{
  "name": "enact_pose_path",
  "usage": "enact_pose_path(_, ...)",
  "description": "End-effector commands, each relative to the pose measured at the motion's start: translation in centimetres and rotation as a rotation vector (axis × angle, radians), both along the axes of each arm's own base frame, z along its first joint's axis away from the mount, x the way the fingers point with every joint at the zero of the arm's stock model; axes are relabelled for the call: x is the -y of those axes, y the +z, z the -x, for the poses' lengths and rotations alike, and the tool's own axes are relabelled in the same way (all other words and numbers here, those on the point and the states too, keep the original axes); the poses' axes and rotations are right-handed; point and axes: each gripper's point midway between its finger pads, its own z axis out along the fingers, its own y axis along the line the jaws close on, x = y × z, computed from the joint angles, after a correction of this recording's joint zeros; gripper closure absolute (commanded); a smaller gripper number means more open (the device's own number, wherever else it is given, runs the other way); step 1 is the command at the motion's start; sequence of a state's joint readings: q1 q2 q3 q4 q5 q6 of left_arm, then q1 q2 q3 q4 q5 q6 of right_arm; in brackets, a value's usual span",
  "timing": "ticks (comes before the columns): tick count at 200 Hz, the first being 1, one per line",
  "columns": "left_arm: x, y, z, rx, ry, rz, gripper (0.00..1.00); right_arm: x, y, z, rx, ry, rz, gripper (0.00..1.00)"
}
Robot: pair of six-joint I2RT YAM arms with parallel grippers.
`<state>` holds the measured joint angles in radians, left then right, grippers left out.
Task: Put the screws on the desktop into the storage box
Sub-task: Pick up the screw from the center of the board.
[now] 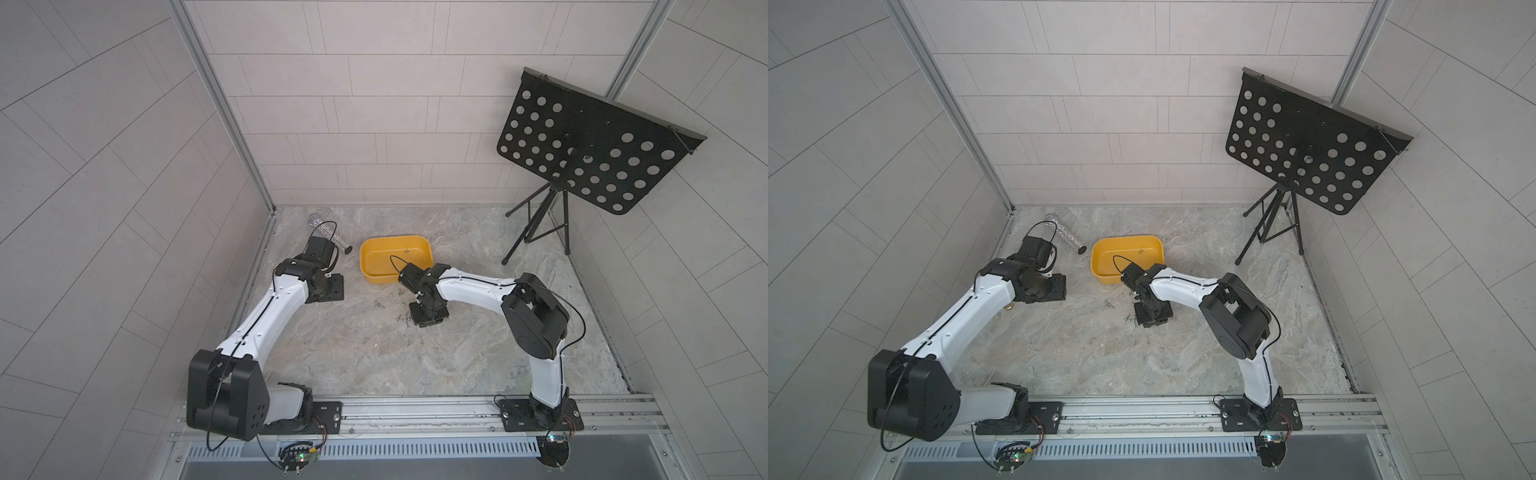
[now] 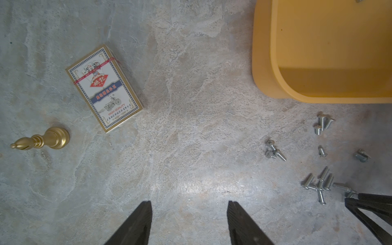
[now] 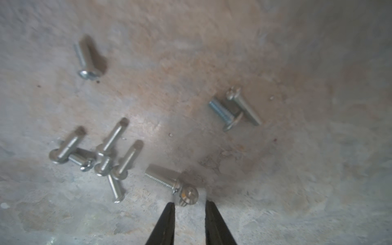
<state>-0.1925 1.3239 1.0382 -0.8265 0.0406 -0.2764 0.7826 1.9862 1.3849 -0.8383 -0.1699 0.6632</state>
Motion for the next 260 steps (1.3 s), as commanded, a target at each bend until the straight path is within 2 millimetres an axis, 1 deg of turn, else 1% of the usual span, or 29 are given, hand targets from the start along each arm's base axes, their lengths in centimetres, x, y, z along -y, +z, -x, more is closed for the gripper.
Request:
enact_pose_path(1, -0.3, -0.3, 0.4, -0.016, 0.008, -0.014, 0.37, 0.7, -1.0, 0.3, -0.003, -0.008, 0.047, 0.71)
enact_pose_path(21, -0.4, -0.4, 0.4, -0.019, 0.009, -0.016, 0.37, 0.7, -1.4, 0.3, -0.007, -0.012, 0.049, 0.72)
enact_pose_path(114, -0.5, -0.2, 0.4, -0.012, 0.012, -0.022, 0.37, -0.1, -1.5, -0.7, 0.012, -0.019, 0.043, 0.74)
enact_pose_path(173, -0.5, -0.3, 0.4, -0.013, 0.011, -0.022, 0.37, -0.3, -2.0, -0.9, 0.009, -0.024, 0.044, 0.79)
enact_pose_path(189, -0.5, -0.2, 0.4, -0.013, 0.012, -0.021, 0.37, -0.5, -2.1, -1.0, 0.008, -0.024, 0.039, 0.79)
enact_pose_path(206, -0.5, -0.2, 0.4, -0.013, 0.012, -0.022, 0.37, -0.7, -2.0, -1.2, 0.013, -0.026, 0.030, 0.73)
enact_pose_path(220, -0.5, -0.2, 0.4, -0.012, 0.013, -0.021, 0.37, -0.8, -2.0, -1.3, 0.014, -0.026, 0.031, 0.73)
enact_pose_path(260, -0.5, -0.2, 0.4, -0.010, 0.013, -0.022, 0.37, -0.6, -2.2, -1.4, 0.013, -0.029, 0.044, 0.80)
